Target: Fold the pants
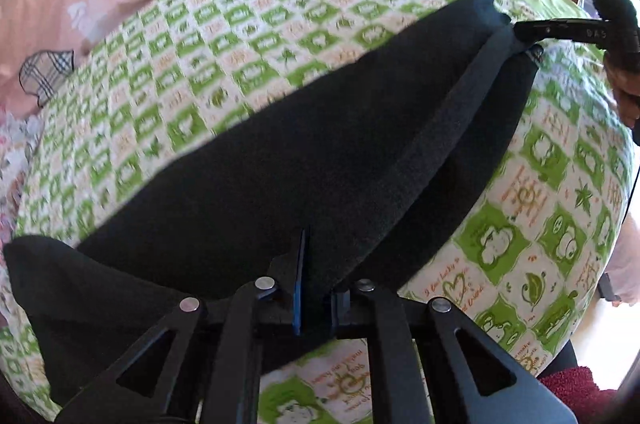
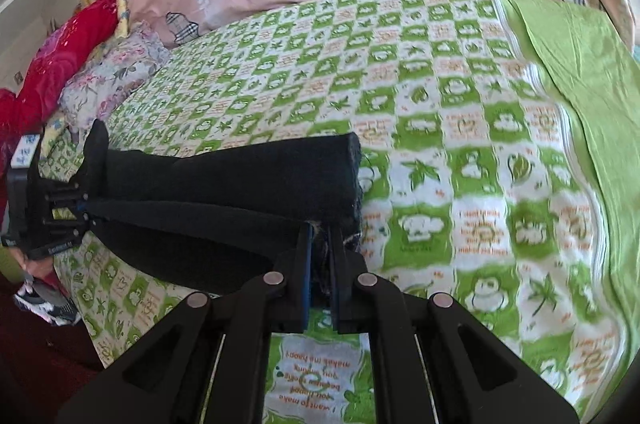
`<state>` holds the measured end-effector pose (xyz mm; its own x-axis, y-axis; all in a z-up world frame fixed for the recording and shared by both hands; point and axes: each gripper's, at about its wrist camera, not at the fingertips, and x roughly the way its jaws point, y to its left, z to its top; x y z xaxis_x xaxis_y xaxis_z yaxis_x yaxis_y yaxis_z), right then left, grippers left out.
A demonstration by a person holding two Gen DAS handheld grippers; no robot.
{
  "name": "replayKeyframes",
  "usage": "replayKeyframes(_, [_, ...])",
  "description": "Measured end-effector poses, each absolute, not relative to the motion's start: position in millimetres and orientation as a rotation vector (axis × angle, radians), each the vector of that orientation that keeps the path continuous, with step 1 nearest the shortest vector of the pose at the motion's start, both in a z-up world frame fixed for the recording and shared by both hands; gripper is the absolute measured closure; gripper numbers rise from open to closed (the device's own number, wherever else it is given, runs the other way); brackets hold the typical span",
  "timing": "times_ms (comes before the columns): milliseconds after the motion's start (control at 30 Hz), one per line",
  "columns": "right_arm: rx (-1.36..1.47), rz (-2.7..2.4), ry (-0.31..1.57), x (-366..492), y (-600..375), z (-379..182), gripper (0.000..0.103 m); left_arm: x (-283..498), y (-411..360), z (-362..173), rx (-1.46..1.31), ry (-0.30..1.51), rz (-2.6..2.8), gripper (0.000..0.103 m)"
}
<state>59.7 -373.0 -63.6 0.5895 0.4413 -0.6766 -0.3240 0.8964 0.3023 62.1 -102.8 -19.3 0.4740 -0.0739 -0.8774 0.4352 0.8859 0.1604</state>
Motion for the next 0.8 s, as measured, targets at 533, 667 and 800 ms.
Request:
replayKeyframes(533, [0.260,0.420,0.708,7,-336,-33,0.051,41,-32,10,0.085,1.091,-0.273,0.045])
replayKeyframes(667, [0.273,0.508,0.708,10,-301,-33,0.047,49,-2,20,0.011,1.118,-0.184,0.032])
replayKeyframes(800, [0.256,0.599,0.730,18,-258,-37,0.045,67,39,24,-0.055,1.166,-0.070,0.032])
